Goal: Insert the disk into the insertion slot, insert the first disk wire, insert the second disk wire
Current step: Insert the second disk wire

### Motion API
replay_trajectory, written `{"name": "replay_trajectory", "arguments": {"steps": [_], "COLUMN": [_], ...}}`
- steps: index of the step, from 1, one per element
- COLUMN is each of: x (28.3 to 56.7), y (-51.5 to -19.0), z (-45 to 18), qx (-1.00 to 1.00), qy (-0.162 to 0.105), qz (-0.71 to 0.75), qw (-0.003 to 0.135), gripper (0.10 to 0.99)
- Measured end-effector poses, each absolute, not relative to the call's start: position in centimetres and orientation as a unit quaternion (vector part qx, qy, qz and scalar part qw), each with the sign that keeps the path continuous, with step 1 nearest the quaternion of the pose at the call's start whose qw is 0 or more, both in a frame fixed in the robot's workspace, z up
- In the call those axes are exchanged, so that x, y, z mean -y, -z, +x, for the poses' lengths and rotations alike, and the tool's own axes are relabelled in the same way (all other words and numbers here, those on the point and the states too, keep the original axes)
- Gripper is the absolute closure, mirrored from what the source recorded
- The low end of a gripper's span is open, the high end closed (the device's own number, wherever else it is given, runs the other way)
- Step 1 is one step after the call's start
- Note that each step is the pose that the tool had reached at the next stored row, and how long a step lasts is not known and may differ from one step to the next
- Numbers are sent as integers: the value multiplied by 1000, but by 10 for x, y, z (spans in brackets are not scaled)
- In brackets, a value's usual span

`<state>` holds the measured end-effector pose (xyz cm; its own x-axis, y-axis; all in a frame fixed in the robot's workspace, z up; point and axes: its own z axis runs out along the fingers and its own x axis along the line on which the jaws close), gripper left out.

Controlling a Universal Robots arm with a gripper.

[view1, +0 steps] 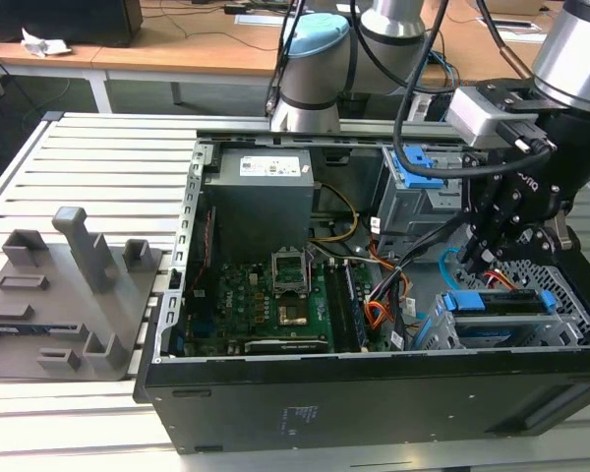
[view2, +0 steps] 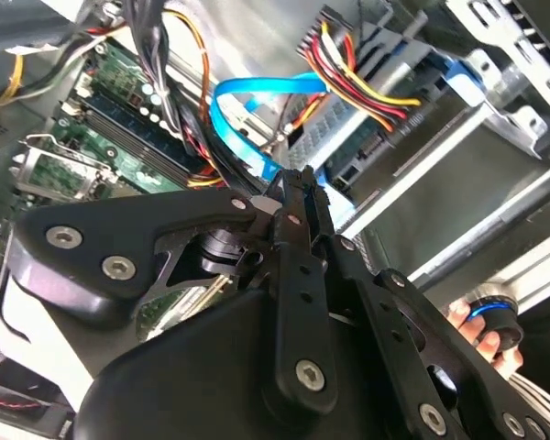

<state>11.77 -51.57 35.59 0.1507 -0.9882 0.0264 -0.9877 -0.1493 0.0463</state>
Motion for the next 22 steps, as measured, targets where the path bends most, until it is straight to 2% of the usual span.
{"name": "replay_trajectory", "arguments": {"steps": [6,22], "x": [538,535], "y": [-356,-348], "z": [119,143], "qx": [652,695], "qy": [5,7], "qz": [758,718], "qw": [26,26], "gripper": [925,925]}}
